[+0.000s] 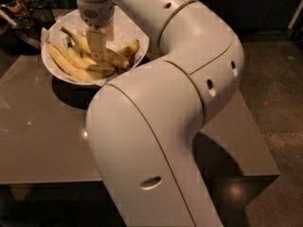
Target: Pick banana from white bowl
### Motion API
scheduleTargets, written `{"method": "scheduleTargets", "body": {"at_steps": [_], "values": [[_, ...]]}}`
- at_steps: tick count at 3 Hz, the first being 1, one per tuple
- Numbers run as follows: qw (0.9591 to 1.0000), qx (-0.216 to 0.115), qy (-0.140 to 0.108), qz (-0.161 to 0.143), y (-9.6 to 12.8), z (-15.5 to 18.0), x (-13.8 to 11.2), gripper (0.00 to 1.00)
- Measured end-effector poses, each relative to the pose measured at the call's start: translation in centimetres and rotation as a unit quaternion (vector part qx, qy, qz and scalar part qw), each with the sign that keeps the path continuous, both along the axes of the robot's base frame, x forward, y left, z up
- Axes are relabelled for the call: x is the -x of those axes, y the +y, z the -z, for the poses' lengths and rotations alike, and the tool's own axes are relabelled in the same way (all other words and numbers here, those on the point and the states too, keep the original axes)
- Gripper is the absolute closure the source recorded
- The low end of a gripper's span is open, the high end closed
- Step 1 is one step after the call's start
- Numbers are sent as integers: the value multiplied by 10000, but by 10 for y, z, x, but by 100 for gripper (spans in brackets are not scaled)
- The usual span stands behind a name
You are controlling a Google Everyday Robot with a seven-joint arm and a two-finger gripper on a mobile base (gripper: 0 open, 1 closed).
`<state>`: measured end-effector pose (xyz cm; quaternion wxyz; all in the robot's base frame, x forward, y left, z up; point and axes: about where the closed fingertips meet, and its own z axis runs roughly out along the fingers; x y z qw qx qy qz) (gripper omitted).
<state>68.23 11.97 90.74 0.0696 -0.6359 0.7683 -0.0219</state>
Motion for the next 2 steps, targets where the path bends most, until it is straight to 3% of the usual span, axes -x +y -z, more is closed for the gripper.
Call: {"method": "scheduleTargets", "body": {"at_steps": [1, 2], "values": [[9999, 6, 131, -15, 5, 11, -2, 35], [9998, 9, 176, -3, 5, 15, -4, 54]]}}
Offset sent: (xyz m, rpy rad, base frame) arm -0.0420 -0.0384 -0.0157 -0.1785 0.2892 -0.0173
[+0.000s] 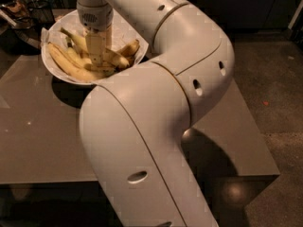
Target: Pick banana from white bowl
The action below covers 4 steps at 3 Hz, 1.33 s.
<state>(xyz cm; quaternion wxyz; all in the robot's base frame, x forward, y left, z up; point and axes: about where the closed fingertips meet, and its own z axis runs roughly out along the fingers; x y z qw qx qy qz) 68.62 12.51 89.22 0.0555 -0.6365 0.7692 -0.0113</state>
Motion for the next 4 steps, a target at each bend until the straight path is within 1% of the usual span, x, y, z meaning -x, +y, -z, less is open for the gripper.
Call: {"method": "scheduleTargets", "body": {"at_steps": [1, 2, 3, 4], "values": [[10000, 0, 0, 0, 0, 0, 0, 77], [9998, -123, -155, -4, 7, -1, -9, 99], [9995, -202, -254, -10, 13, 2, -15, 100], [9992, -220, -331, -20, 15, -1, -16, 100]]}}
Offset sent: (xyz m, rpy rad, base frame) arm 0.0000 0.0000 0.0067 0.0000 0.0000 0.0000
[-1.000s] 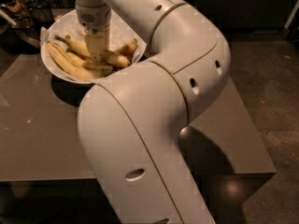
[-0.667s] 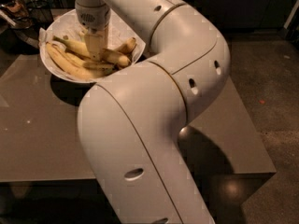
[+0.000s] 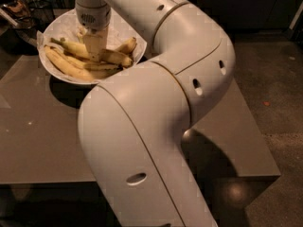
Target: Pick banana from white bowl
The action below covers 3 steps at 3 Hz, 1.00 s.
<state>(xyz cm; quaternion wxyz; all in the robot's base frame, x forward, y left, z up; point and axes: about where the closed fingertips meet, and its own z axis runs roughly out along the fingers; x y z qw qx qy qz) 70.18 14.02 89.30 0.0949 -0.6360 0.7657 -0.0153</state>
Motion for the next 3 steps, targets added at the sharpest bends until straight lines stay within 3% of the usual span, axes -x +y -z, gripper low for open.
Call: {"method": "scheduleTargets", "body": {"at_steps": [1, 2, 3], "values": [[9993, -91, -368, 46, 12, -18, 9, 100], [9963, -68, -840, 171, -3, -51, 41, 100], [9945, 30, -1038, 136, -16, -65, 74, 100]]}}
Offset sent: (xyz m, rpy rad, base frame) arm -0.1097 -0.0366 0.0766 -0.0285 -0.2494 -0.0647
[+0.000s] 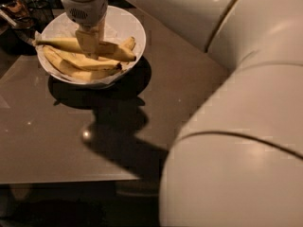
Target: Pick banana from white bowl
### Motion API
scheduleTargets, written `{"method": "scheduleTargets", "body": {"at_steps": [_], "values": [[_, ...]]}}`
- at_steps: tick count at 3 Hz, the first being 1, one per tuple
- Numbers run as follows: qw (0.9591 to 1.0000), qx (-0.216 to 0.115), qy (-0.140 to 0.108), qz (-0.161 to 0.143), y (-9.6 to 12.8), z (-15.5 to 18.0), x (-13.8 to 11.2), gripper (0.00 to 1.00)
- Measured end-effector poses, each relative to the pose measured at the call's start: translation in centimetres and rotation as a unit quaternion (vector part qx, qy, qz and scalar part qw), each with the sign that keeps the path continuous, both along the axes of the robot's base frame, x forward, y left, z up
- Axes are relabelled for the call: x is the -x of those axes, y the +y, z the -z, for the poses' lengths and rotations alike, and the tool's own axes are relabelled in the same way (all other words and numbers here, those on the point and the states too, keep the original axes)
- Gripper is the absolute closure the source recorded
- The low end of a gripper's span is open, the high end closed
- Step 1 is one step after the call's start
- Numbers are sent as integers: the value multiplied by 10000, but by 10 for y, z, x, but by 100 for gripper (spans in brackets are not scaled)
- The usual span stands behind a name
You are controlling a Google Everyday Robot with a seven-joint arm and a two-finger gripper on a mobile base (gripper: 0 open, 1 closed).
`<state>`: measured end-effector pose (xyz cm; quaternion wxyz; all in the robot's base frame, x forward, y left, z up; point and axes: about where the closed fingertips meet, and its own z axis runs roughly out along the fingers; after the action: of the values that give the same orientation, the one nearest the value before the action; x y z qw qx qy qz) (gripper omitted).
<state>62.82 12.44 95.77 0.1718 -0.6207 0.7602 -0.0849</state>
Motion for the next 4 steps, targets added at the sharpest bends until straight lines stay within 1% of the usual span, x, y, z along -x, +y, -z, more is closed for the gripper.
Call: {"method": "scheduleTargets", "body": {"at_steps": [1, 2, 3, 4], "values": [[10000, 10, -19, -10, -4, -2, 5, 100], [9999, 102, -59, -9, -2, -14, 19, 100], [9998, 88, 41, 165, -6, -19, 48, 100], [9991, -13, 150, 402, -13, -18, 76, 100]]}}
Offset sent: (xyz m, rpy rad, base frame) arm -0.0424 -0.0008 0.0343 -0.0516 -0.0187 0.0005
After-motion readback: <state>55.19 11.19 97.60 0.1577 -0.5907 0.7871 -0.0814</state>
